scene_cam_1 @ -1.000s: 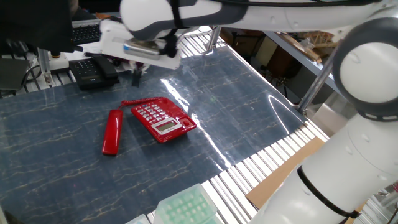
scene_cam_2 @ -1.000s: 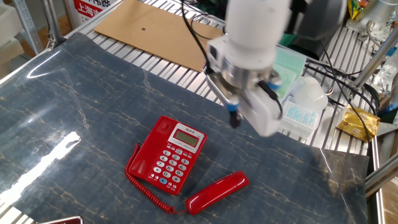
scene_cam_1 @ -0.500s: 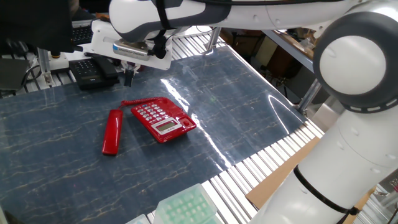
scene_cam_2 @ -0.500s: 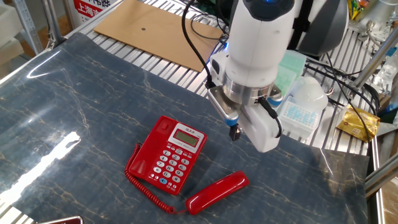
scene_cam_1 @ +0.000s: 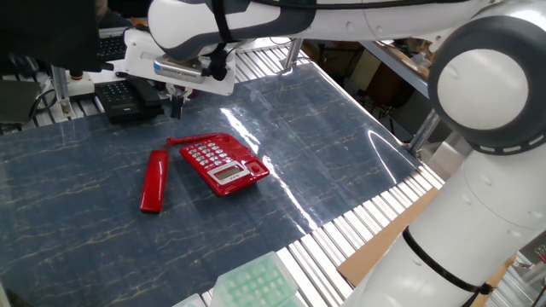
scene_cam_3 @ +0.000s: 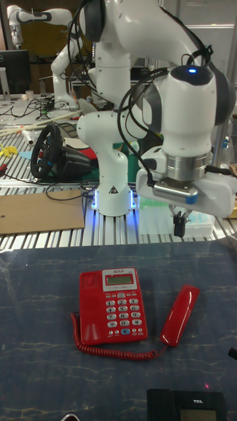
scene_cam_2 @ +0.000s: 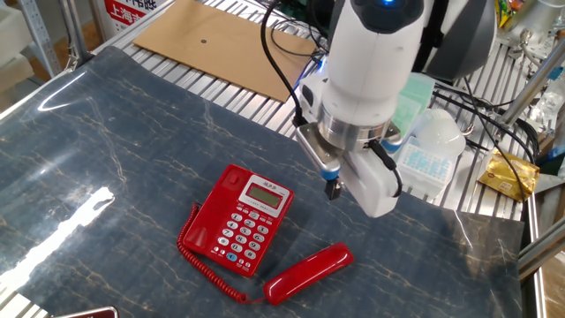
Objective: Place the handset of the telephone on the corresponding phone cradle
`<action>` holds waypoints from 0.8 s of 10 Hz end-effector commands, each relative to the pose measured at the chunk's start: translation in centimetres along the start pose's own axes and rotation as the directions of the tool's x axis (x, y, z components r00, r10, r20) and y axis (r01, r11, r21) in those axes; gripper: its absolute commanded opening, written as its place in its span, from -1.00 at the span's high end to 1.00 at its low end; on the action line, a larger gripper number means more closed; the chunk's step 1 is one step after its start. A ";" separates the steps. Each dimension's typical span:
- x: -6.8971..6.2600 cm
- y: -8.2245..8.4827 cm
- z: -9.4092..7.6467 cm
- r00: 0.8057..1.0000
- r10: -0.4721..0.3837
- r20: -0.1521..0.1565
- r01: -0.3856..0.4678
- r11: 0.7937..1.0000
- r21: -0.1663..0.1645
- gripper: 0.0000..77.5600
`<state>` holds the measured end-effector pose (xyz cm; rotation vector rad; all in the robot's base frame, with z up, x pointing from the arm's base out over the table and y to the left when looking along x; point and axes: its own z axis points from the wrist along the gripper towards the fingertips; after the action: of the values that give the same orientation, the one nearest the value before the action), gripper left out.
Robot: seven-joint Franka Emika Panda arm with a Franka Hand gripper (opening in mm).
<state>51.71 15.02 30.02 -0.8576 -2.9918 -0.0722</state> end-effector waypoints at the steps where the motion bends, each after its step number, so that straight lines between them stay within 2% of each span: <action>1: 0.0 0.0 -0.1 0.999 -0.014 -0.029 0.013 1.000 -0.025 1.00; 2: 0.0 0.0 -0.1 0.999 -0.005 -0.050 0.002 0.998 -0.058 1.00; 3: 0.0 0.0 -0.1 0.998 0.003 -0.061 -0.007 0.997 -0.073 1.00; 6: 0.0 0.0 -0.1 0.998 0.003 -0.067 -0.009 0.996 -0.083 1.00; 8: -0.1 0.3 0.0 0.998 0.005 -0.063 -0.010 0.997 -0.076 1.00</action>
<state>51.82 15.10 29.93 -0.8532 -2.9436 -0.2161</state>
